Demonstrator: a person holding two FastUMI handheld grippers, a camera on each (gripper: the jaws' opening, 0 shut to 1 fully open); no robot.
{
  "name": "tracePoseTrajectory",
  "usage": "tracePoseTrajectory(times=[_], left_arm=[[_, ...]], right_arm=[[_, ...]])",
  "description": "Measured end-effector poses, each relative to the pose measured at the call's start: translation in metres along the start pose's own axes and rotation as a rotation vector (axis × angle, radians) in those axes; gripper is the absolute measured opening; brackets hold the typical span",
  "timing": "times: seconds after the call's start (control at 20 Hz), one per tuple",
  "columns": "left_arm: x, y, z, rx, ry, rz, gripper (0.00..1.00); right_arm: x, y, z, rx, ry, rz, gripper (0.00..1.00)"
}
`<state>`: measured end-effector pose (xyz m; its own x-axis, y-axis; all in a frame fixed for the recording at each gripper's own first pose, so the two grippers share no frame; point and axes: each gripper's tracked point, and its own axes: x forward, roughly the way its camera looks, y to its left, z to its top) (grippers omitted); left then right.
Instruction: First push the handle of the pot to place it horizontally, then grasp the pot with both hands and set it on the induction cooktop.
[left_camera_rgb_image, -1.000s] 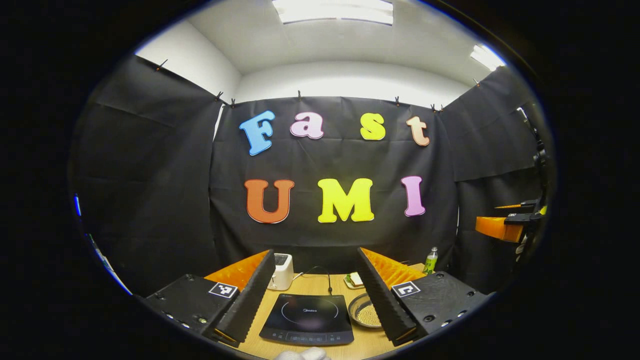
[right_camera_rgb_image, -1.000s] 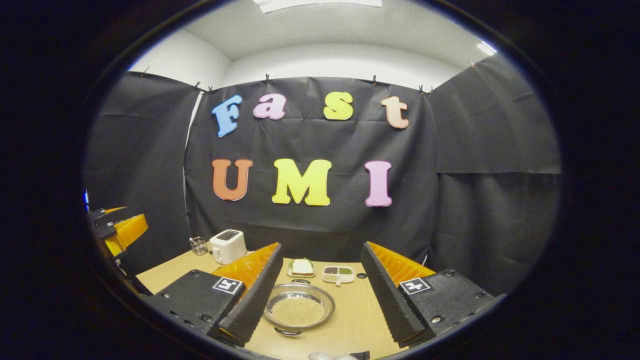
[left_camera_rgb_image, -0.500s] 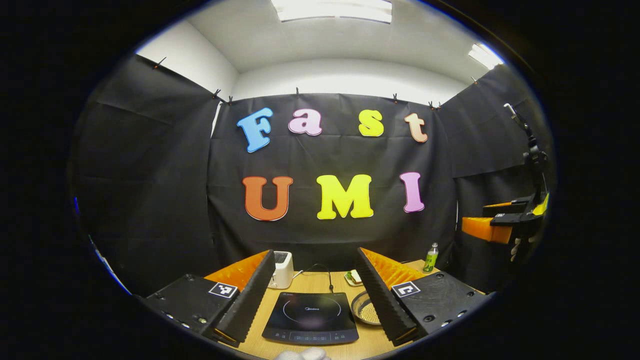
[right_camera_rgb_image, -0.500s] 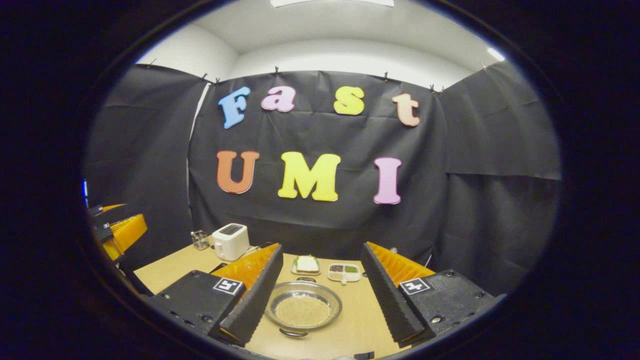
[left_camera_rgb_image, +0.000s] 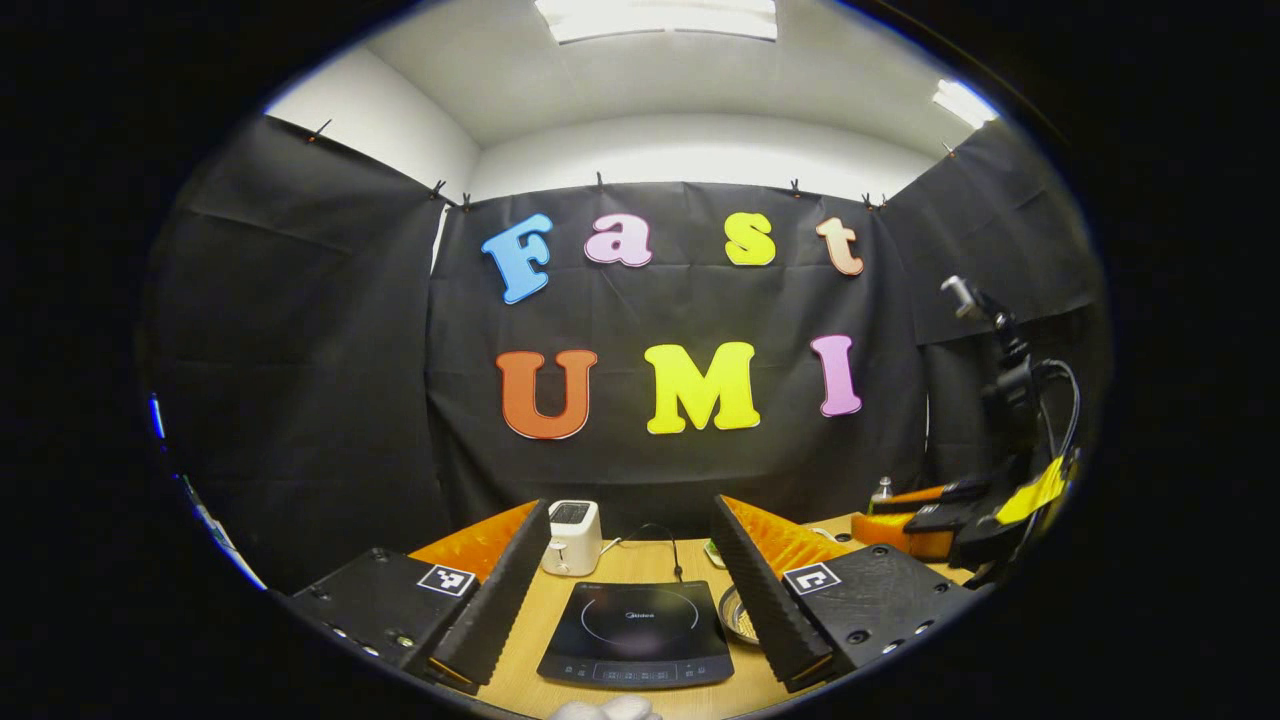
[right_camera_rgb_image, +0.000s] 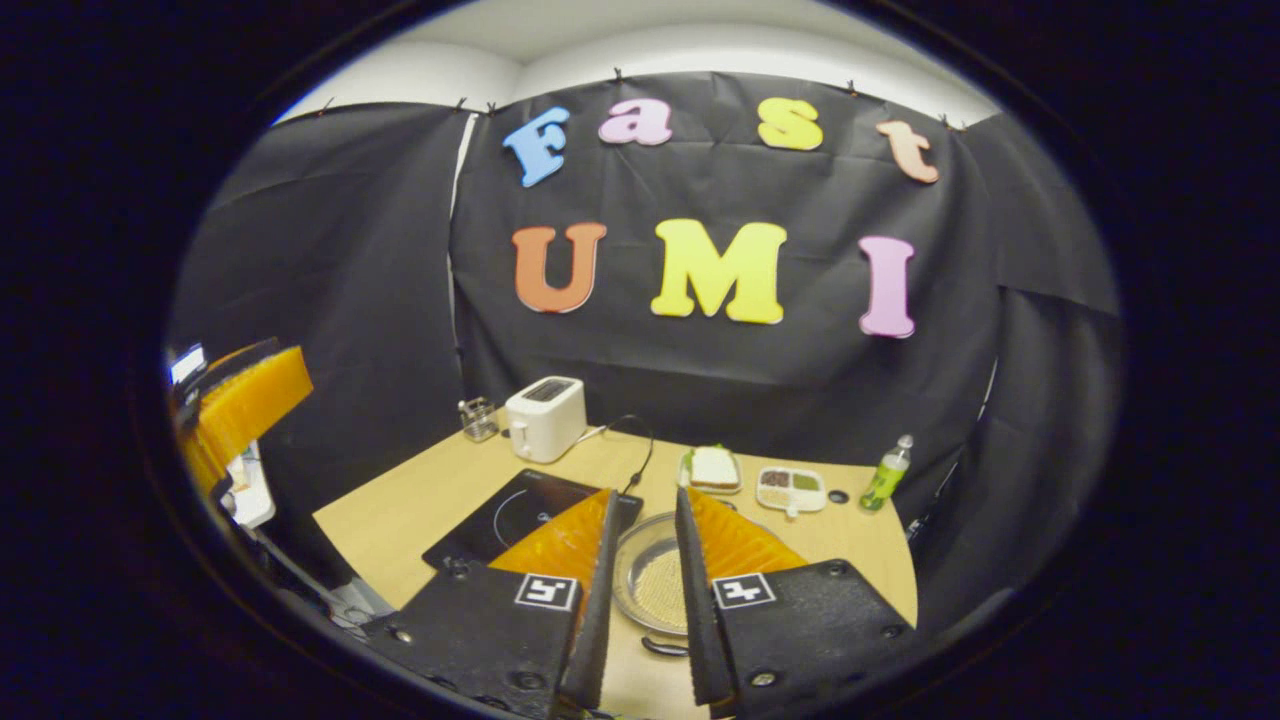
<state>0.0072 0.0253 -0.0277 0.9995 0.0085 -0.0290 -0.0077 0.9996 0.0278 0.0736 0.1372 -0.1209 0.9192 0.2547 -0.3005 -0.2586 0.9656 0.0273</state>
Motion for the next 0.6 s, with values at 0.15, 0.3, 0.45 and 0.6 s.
tracePoseTrajectory(times=[0.15, 0.3, 0.45, 0.6], left_arm=[[-0.001, 0.003, 0.0, 0.0, -0.002, 0.009, 0.96], [-0.001, 0.005, -0.004, 0.01, 0.003, 0.017, 0.96], [0.002, 0.007, -0.005, 0.008, 0.007, 0.024, 0.96], [0.004, 0.009, -0.006, 0.011, 0.017, 0.023, 0.96]], right_arm=[[0.028, 0.007, -0.052, 0.019, 0.132, 0.025, 0.12], [0.049, 0.016, -0.111, 0.04, 0.265, 0.057, 0.01], [0.067, 0.024, -0.163, 0.055, 0.383, 0.07, 0.01], [0.076, 0.024, -0.204, 0.057, 0.475, 0.065, 0.04]])
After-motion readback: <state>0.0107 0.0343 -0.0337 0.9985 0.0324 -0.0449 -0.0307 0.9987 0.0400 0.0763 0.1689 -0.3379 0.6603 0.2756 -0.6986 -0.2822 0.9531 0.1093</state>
